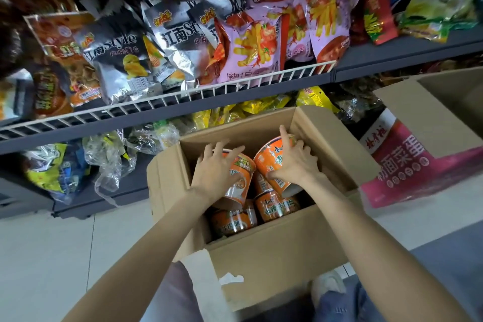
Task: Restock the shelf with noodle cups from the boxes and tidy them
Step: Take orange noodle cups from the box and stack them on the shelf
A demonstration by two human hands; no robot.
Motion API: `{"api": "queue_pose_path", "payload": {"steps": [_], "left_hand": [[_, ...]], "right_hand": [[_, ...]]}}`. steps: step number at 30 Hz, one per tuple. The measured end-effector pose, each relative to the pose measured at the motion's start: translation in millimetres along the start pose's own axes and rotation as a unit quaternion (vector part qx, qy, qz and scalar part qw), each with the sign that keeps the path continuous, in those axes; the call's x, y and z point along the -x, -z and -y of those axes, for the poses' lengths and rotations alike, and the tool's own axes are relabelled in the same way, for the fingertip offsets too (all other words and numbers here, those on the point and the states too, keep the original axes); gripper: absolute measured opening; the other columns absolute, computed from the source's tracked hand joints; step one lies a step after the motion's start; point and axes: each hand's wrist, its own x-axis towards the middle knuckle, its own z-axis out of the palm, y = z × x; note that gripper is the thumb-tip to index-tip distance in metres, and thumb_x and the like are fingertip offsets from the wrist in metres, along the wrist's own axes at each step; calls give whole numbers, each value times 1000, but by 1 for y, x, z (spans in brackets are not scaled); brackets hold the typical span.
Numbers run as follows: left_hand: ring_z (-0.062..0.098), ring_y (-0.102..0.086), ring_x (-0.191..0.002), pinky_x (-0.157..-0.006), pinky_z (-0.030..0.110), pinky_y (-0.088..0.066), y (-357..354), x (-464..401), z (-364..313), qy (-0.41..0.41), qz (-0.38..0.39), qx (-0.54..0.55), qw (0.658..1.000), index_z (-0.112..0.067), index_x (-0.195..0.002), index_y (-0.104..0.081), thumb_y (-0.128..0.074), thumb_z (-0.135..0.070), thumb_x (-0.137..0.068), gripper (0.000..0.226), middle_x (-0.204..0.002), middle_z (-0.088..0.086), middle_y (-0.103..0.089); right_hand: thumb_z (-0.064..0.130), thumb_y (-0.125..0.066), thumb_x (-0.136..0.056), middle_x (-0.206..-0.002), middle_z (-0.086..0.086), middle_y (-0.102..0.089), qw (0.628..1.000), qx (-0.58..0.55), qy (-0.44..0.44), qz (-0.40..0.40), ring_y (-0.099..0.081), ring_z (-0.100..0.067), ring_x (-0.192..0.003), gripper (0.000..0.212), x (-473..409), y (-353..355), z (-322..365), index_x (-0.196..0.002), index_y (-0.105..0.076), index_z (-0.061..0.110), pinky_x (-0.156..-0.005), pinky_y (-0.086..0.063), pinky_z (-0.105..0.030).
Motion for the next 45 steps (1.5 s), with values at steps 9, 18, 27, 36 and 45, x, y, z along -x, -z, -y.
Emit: {"api": "queue_pose_path", "payload": {"steps": [9, 18, 27, 36, 45], "left_hand": [[36, -47, -122, -91, 43, -44, -6, -12, -15, 158, 114, 35, 980, -18, -150, -4, -59, -76, -67, 116, -144, 16, -27], [29, -64, -94, -77, 36, -49, 12, -4, -15, 98, 62, 30, 993, -25, -132, -32, -42, -86, -68, 89, -107, 7, -65], [0, -62, -98, -85, 37, -53, 118, 45, 13, 20, -230, 391, 891, -48, -129, -35, -61, -72, -63, 75, -115, -24, -59], [15, -33, -135, -110, 29, -28, 248, -6, 18, -131, -534, 223, 805, -31, -138, -31, -66, -62, -71, 82, -146, -2, -34], [14, -34, -127, -105, 32, -37, 312, -97, 29, -111, -511, 257, 812, -14, -147, -14, -72, -61, -64, 112, -140, 10, -29]], "right_hand": [[42, -85, -64, -133, 11, -37, 867, -477, 34, -141, -48, -11, -114, 120, 29, 42, -12, -150, 0, 34, -97, -44, -39], [34, -81, -70, -122, 17, -49, 752, -642, -3, -150, -54, 0, -106, 110, 41, 48, -16, -150, -6, 34, -94, -47, -31], [51, -86, -50, -135, 4, -48, 592, -775, 91, -201, -55, -14, -119, 118, 48, 129, 32, -144, -16, 37, -101, -46, -45], [58, -88, -45, -144, 6, -40, 509, -773, 293, -241, -51, -14, -125, 128, 37, 277, 118, -142, -6, 46, -104, -42, -50], [37, -84, -68, -152, 0, -24, 573, -667, 330, -344, -43, -17, -129, 122, 2, 356, 165, -147, 10, 41, -104, -41, -47]]}}
